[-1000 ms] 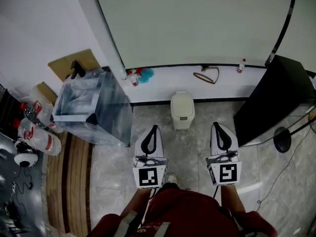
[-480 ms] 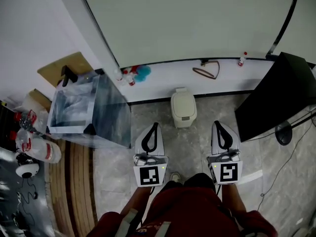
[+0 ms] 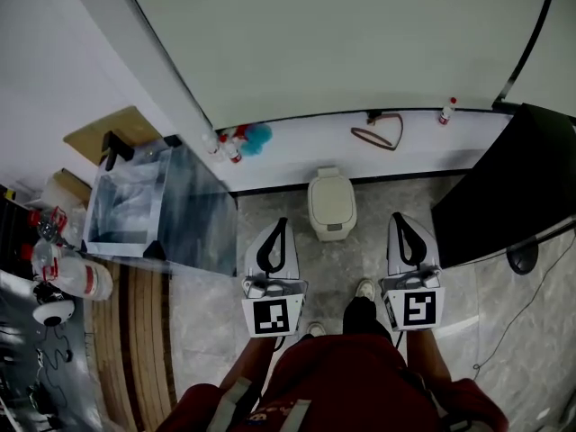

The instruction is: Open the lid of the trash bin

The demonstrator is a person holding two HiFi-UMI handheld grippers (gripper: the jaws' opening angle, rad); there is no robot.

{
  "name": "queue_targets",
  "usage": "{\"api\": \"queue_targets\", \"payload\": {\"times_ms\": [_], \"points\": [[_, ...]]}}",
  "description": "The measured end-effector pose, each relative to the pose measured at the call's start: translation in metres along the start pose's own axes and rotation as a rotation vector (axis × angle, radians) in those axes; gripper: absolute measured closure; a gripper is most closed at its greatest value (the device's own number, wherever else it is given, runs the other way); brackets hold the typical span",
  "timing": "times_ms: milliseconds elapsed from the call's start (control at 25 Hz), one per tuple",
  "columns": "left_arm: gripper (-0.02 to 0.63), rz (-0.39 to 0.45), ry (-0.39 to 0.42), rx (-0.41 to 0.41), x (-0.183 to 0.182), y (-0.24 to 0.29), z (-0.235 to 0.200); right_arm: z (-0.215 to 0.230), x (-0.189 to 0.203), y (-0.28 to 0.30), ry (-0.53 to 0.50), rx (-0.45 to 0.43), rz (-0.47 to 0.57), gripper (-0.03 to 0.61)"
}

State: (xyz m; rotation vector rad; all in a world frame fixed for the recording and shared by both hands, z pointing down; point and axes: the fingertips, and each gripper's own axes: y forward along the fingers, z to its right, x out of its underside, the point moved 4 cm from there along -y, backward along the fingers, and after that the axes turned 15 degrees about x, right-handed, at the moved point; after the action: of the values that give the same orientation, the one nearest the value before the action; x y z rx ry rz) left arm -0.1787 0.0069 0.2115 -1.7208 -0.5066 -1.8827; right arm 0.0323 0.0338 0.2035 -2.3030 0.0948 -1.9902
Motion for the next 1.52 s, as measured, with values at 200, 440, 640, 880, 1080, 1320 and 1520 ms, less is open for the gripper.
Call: {"api": "queue_targets", "payload": {"times_ms": [200,440,640,880,1080,1320,1520], "points": [[0.609,-0.007,-0.007,0.011,0.004,0.061,0.014,0.042,0.009,0.043,0.012,-0.009,0.011,0.578],[0.609,-0.045,0.021,0.029,0.01,0.125,0.037,0.1,0.026,0.08,0.029,0.01,0.004,0.578],[0.609,-0.064,0.025,0.013,0.016,0.166,0.05,0.137,0.047,0.106,0.052,0.013,-0.014,0.578],[0.609,-0.128,0.016,-0.022,0.039,0.189,0.062,0.155,0.07,0.13,0.095,-0.035,-0.053,0.578],[0.609,-0.188,0.031,-0.016,0.069,0.203,0.072,0.164,0.095,0.144,0.076,-0.063,-0.092,0.578],[0.609,-0.251,0.024,0.001,0.117,0.204,0.078,0.156,0.127,0.152,0.067,-0.095,-0.133,0.578],[0.609,-0.333,0.048,0.039,0.171,0.205,0.076,0.137,0.152,0.157,0.089,-0.102,-0.182,0.578]]}}
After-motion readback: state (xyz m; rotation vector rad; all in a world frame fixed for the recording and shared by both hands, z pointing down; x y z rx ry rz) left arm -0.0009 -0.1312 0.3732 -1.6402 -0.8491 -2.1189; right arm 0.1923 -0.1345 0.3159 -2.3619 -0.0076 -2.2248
